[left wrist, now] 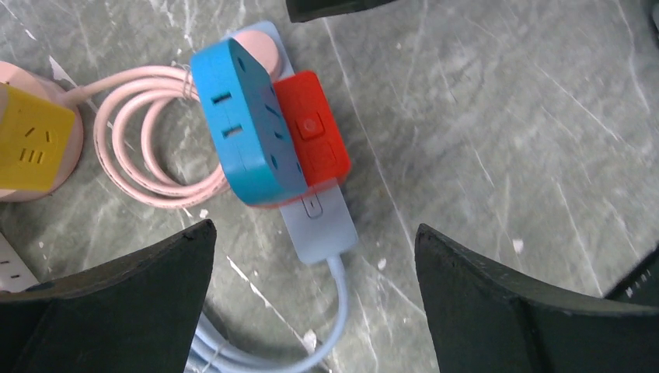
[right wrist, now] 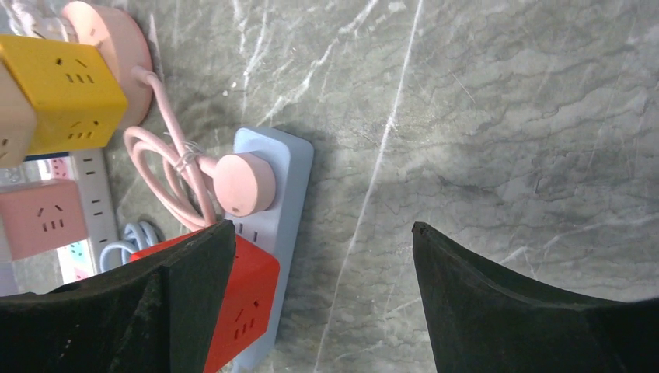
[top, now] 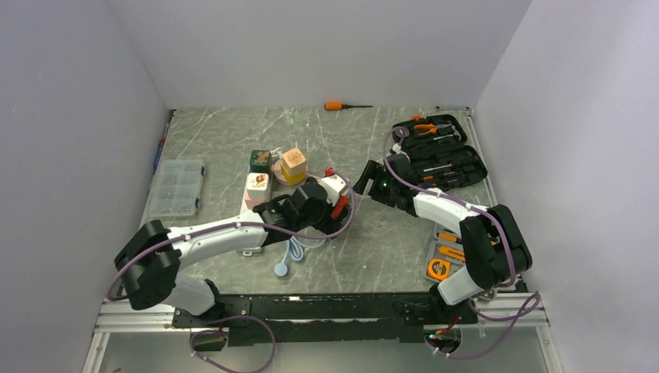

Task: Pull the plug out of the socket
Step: Remove the plug from the socket.

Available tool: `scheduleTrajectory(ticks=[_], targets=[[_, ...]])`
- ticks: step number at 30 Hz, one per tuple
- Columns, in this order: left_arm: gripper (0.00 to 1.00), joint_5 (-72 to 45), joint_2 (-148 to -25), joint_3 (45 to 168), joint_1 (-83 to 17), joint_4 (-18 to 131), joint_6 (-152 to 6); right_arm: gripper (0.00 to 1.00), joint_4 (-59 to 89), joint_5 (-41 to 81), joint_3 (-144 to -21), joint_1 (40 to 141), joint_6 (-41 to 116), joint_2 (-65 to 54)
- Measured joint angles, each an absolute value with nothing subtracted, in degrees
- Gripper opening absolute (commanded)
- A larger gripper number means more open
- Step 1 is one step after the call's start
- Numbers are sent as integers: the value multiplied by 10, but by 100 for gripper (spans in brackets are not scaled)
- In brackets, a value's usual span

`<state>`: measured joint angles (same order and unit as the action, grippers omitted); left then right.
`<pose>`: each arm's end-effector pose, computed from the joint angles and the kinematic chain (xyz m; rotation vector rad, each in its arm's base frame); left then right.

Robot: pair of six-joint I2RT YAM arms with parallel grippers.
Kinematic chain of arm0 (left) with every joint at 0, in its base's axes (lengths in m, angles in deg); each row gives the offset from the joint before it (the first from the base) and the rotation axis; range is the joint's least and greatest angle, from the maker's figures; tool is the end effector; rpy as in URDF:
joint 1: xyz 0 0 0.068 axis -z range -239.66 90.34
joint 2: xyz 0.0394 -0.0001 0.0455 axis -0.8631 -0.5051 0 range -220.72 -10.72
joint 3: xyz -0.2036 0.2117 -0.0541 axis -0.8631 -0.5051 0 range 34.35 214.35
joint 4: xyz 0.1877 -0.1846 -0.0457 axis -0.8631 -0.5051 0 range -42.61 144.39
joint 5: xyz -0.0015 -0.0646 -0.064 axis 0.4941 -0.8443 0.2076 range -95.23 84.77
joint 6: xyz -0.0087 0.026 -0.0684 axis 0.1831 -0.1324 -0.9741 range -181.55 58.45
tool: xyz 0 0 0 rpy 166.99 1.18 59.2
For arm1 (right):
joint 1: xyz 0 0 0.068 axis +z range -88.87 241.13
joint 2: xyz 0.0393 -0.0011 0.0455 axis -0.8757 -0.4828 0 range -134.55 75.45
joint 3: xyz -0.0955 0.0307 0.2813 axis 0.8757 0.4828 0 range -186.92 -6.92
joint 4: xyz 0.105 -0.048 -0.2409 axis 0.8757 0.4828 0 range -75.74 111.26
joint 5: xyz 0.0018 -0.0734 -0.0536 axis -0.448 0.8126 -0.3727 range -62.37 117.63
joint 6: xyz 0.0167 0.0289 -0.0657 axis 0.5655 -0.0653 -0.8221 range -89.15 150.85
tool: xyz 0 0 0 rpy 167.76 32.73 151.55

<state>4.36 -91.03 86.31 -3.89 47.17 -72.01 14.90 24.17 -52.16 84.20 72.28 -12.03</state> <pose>0.1942 -0.2672 0.2552 0.7663 2.0844 -0.4675 0.3045 0.1338 0.1872 0.3525 2.3787 0.6208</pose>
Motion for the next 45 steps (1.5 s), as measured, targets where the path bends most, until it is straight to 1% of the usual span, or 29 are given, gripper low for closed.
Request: scheduleTrajectory(ticks=[9,15,20,23,27,29,32,34,36,39,41,44,45], targets=[[99,97,-982,864,-40,553,-734,87,139,240,-522,832,712,-99],[99,102,-1013,870,-49,568,-747,87,137,234,-522,821,709,-99],[99,105,-1066,909,-64,567,-748,87,137,228,-522,817,709,-99],[95,105,-1089,930,-72,564,-750,87,137,228,-521,814,707,-99],[83,95,-1099,935,-77,563,-760,87,136,226,-517,808,707,-97],[76,87,-1099,936,-77,564,-764,87,134,226,-513,807,707,-97],[62,75,-1099,937,-77,566,-772,87,129,225,-509,806,707,-96],[51,68,-1099,937,-78,563,-779,87,125,221,-504,804,707,-97],[36,67,-1097,937,-79,559,-783,87,122,216,-500,801,707,-97],[19,53,-1097,945,-87,545,-779,87,114,210,-492,797,709,-97],[9,40,-1097,952,-93,530,-776,87,109,205,-489,794,709,-97],[0,17,-1097,962,-104,510,-769,88,102,196,-483,791,711,-97],[0,10,-1098,967,-108,502,-767,89,97,193,-481,790,712,-97]])
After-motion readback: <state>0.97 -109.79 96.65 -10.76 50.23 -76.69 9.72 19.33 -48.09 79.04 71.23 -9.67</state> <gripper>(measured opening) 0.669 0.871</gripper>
